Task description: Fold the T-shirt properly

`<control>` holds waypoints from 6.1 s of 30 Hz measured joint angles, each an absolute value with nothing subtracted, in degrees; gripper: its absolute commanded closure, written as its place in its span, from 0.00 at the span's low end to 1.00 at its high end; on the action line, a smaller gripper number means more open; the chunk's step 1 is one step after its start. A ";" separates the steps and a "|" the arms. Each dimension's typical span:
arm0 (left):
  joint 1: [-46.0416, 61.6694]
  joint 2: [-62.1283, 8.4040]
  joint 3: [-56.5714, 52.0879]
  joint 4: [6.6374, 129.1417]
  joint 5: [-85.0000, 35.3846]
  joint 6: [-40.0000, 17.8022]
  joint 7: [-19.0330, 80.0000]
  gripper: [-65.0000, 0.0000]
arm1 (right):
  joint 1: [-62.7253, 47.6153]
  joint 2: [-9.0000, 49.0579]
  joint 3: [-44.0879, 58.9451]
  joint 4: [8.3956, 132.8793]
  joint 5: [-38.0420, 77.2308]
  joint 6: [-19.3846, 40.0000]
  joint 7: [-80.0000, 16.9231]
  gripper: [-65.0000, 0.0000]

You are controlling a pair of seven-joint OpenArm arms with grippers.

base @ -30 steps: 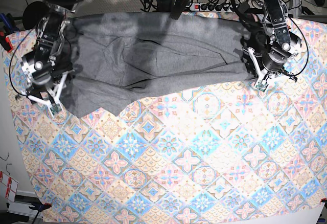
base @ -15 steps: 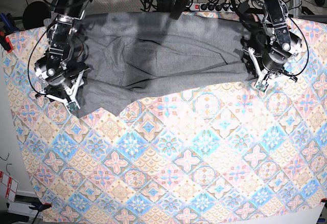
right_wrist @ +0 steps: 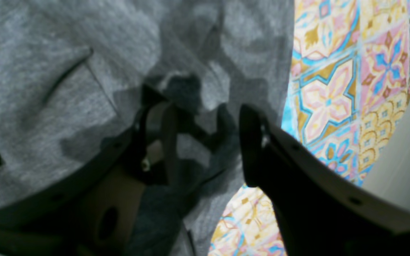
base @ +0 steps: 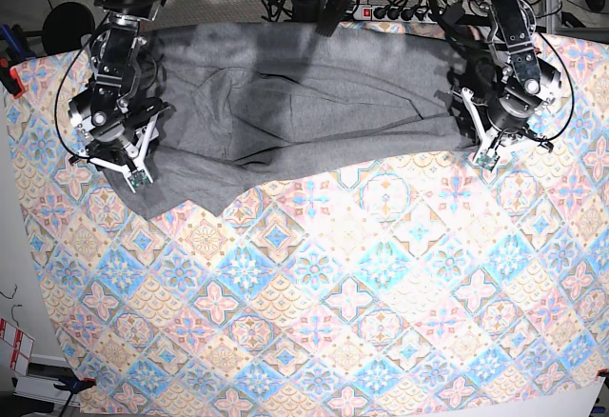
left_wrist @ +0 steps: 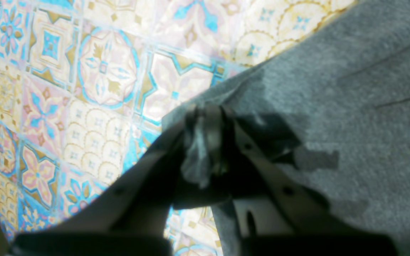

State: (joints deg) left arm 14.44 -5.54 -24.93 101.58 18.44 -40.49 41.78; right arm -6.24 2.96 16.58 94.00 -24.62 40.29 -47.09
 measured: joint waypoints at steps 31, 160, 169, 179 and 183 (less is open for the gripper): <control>14.13 -5.52 -24.84 101.58 18.46 -40.51 41.82 1.00 | -2.24 2.83 13.02 83.92 -24.77 40.32 -44.05 0.58; 16.05 -5.74 -24.97 105.23 18.22 -40.51 41.47 1.00 | -16.91 1.65 14.72 104.90 -32.32 40.34 -45.69 0.93; 16.69 -5.72 -24.97 105.21 18.92 -40.51 39.44 1.00 | -15.49 -1.85 17.32 104.90 -32.27 40.32 -45.76 0.85; 16.49 -5.56 -24.93 105.21 18.92 -40.51 39.44 1.00 | -10.74 -1.65 15.46 101.65 -32.60 40.29 -45.54 0.61; 16.51 -5.54 -24.93 105.21 18.92 -40.51 39.44 1.00 | -11.31 -1.67 11.64 101.12 -32.10 40.45 -45.45 0.61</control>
